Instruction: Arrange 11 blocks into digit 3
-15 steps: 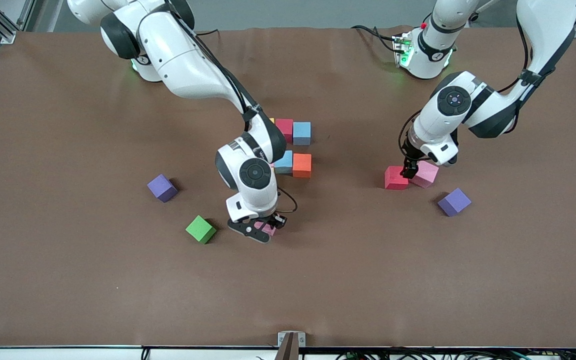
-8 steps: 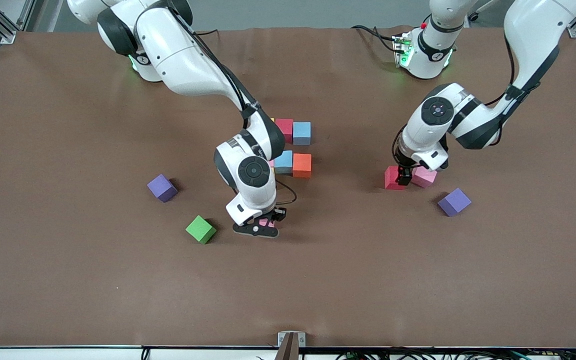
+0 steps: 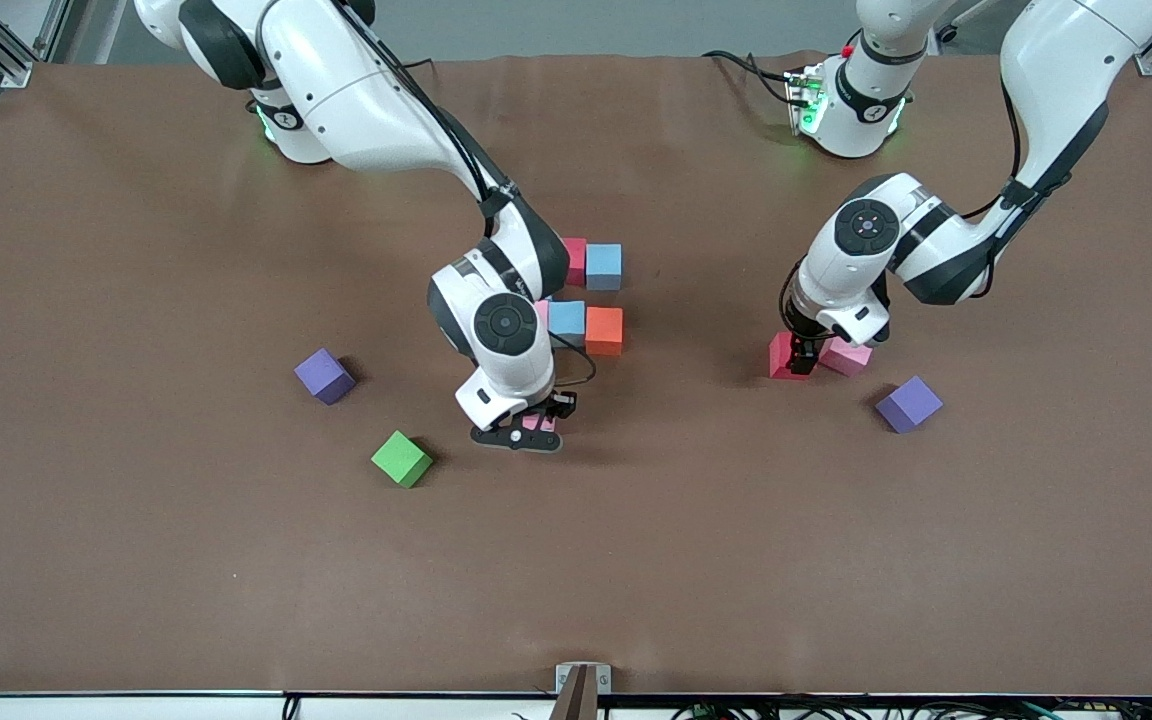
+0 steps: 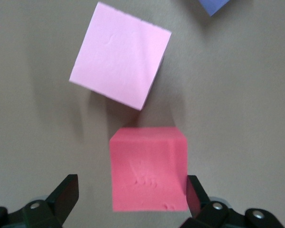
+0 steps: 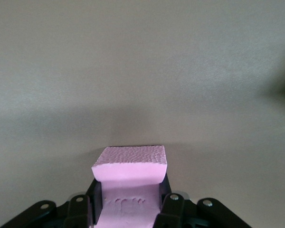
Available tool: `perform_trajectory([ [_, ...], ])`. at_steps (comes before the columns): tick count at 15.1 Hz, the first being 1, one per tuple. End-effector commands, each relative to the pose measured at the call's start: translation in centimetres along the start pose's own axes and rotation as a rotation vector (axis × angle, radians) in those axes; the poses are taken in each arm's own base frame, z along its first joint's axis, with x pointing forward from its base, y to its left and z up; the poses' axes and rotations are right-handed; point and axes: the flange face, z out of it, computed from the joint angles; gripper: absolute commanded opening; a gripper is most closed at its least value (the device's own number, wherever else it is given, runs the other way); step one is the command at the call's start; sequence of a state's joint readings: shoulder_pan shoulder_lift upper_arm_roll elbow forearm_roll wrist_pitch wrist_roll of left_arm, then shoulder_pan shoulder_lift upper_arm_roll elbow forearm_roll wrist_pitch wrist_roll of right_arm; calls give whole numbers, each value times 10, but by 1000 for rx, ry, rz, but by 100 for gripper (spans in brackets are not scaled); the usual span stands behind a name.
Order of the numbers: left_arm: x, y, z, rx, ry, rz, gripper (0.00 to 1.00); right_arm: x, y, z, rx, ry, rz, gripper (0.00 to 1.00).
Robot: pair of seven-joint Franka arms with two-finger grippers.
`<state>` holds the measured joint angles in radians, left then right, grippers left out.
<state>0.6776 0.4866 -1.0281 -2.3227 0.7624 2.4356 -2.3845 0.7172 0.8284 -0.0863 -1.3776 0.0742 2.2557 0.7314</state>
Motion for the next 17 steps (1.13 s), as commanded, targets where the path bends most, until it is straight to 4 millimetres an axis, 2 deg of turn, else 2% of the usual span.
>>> perform_trajectory([
  [1,3,5,8,-11,-11,7,100,-25,17,-2,21,-4,-9,25],
  [10,-1,5,16,-15,-18,49,100,-35,25,2,3,-23,-16,25],
  [11,0,6,16,-21,-18,51,95,-36,26,2,2,-24,-16,25],
  [13,3,8,18,-19,-15,47,66,-36,26,2,3,-23,-22,25],
  [14,6,12,18,-24,-15,41,55,-35,26,2,3,-23,-30,25],
  [16,2,15,17,-26,-26,44,39,-35,27,2,2,-24,-33,25],
  [17,1,17,16,-29,-27,44,35,-34,27,2,2,-23,-32,25],
])
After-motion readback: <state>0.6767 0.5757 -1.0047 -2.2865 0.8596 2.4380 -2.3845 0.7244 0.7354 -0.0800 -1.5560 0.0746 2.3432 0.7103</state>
